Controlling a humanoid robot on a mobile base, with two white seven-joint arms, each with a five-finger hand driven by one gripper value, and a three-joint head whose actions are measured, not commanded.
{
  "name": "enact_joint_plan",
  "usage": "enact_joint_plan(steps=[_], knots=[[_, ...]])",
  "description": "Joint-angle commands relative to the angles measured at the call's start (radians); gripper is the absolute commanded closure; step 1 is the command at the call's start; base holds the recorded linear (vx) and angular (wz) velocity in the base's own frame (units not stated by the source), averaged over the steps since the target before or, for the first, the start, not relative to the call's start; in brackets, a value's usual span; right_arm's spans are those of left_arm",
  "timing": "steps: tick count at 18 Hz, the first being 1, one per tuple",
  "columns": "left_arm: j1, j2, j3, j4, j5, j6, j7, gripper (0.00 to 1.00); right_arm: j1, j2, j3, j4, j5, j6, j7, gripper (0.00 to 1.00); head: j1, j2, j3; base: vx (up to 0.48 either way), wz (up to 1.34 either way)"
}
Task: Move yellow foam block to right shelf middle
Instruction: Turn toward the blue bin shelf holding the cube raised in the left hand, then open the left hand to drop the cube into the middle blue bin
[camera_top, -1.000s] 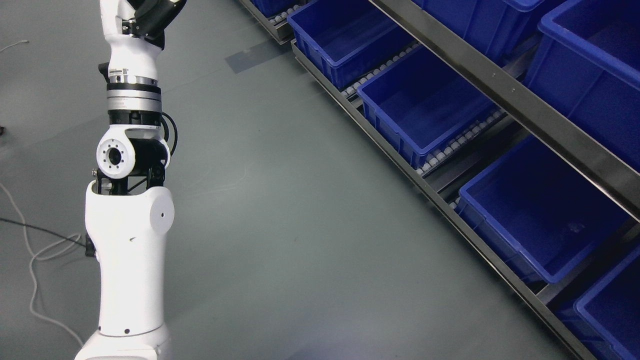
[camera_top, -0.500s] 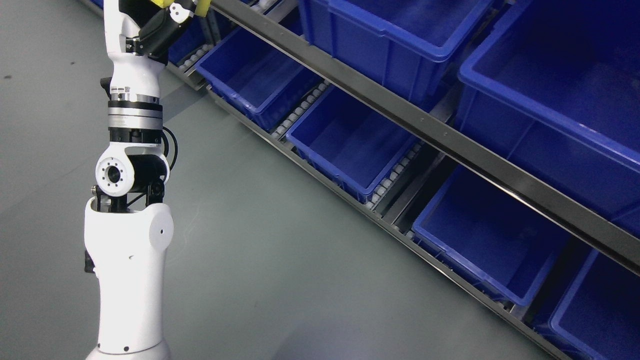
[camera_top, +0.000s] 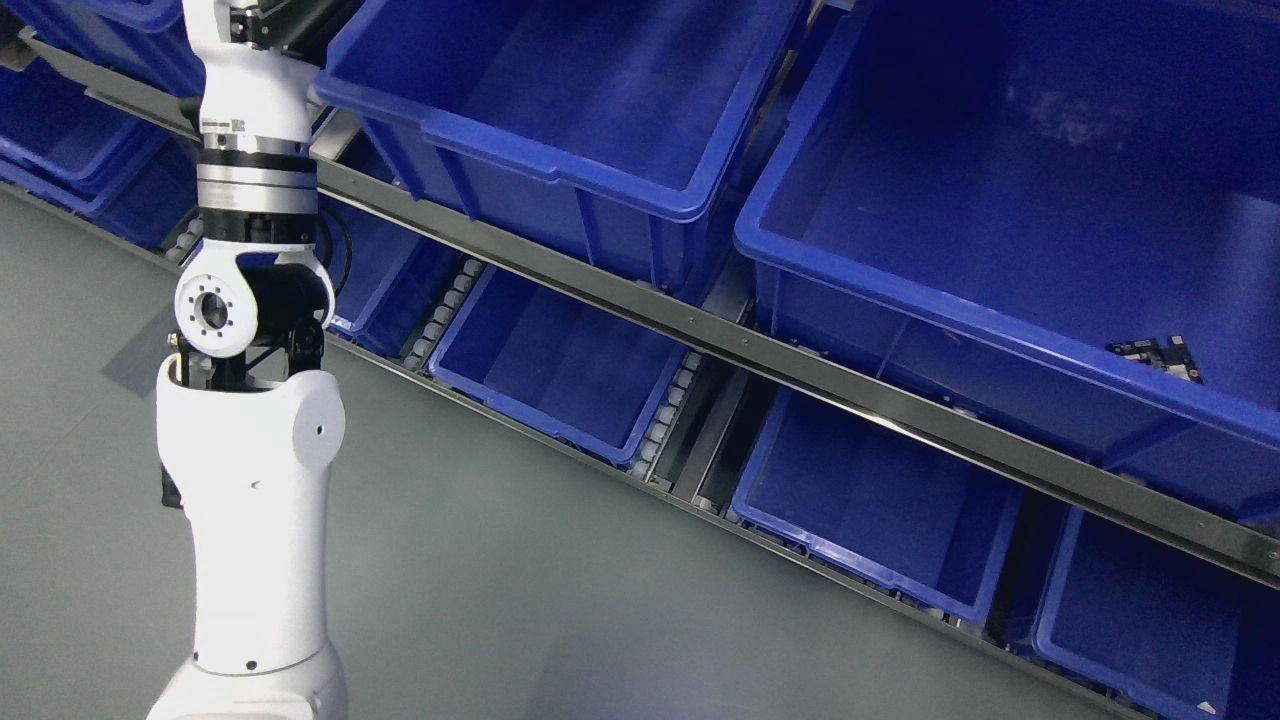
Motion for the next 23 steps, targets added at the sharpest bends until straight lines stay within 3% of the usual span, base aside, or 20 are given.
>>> enact_joint_plan(steps=[1, 4, 9, 13, 14, 16, 21, 23], knots=[[-0.132, 0.018, -0.023, -0.016, 0.002, 0.132, 0.005, 0.52, 0.002, -0.017, 0.0, -0.017, 0.003, 0.001, 0.0, 0.0, 0.0, 0.0, 0.0, 0.162, -0.3], [-0.218, 0.018, -0.02, 0.02, 0.002, 0.472, 0.01, 0.51, 0.002, -0.017, 0.0, -0.017, 0.003, 0.001, 0.0, 0.0, 0.0, 0.0, 0.0, 0.136, -0.25], [-0.283, 0.018, -0.102, 0.233, 0.031, 0.613, 0.011, 0.49, 0.002, -0.017, 0.0, -0.017, 0.003, 0.001, 0.0, 0.0, 0.0, 0.0, 0.0, 0.072, -0.08], [-0.284, 0.018, -0.127, 0.361, 0.057, 0.622, 0.011, 0.36, 0.002, -0.017, 0.0, -0.017, 0.003, 0.001, 0.0, 0.0, 0.0, 0.0, 0.0, 0.049, -0.01], [-0.284, 0.018, -0.136, 0.369, 0.056, 0.622, 0.011, 0.28, 0.002, -0.017, 0.0, -0.017, 0.003, 0.001, 0.0, 0.0, 0.0, 0.0, 0.0, 0.048, 0.01], [-0.287, 0.018, -0.178, 0.38, 0.057, 0.62, 0.004, 0.03, 0.002, -0.017, 0.0, -0.017, 0.003, 0.001, 0.0, 0.0, 0.0, 0.0, 0.0, 0.045, 0.01], [-0.291, 0.018, -0.199, 0.335, 0.06, 0.499, 0.001, 0.0, 0.002, -0.017, 0.0, -0.017, 0.003, 0.001, 0.0, 0.0, 0.0, 0.0, 0.0, 0.041, 0.0], [-0.289, 0.018, -0.195, 0.335, 0.06, 0.33, 0.004, 0.0, 0.002, -0.017, 0.0, -0.017, 0.003, 0.001, 0.0, 0.0, 0.0, 0.0, 0.0, 0.037, 0.0]])
